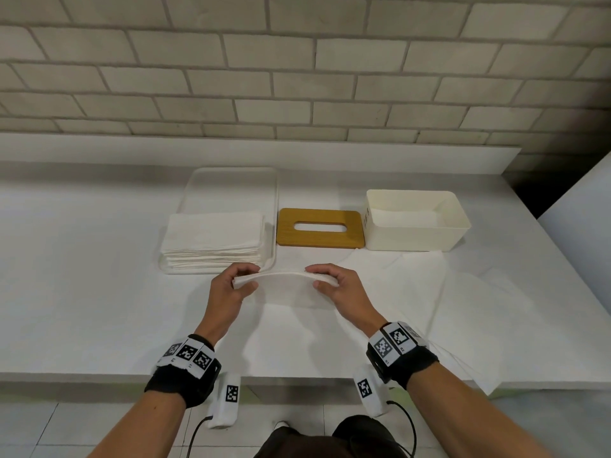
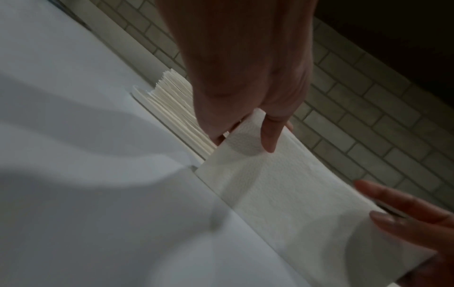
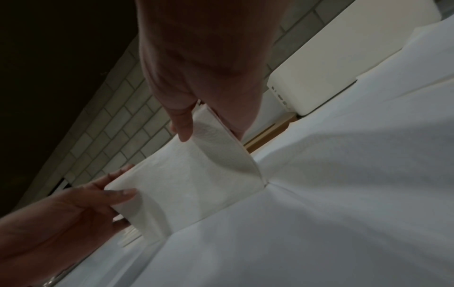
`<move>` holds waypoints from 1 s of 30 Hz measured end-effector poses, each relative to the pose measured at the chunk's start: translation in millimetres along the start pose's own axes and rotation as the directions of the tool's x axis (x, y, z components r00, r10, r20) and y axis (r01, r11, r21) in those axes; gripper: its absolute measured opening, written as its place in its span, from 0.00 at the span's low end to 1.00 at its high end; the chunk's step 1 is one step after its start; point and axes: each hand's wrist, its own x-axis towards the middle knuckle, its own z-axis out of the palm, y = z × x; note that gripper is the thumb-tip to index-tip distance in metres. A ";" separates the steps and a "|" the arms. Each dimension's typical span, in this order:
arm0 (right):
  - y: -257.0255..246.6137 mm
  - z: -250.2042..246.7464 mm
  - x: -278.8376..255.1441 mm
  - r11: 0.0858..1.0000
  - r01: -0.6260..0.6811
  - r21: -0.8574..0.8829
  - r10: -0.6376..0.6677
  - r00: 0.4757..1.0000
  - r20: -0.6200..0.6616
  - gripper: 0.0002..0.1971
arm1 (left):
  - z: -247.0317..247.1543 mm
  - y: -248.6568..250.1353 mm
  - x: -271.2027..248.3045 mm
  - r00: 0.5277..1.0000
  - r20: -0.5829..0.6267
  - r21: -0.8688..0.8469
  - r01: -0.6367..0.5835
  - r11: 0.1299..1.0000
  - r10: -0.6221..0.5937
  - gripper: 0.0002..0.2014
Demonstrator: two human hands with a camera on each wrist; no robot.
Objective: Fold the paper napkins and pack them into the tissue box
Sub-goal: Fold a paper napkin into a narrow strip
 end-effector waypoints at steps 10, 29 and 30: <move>10.9 -0.6 -0.6 0.997 -0.060 0.046 0.064 0.993 -0.098 0.10 | -1.2 -3.7 -1.7 0.999 -0.051 -0.077 0.017 0.997 -0.021 0.20; 10.3 -3.8 -3.9 0.997 0.032 -0.076 -0.036 0.998 -0.052 0.18 | 0.7 -10.6 -4.3 0.984 0.030 0.155 -0.177 0.972 0.174 0.15; 9.5 -3.8 -4.4 0.998 0.032 -0.058 -0.035 0.998 -0.051 0.18 | 0.5 -9.8 -3.9 0.986 0.032 0.147 -0.168 0.975 0.165 0.16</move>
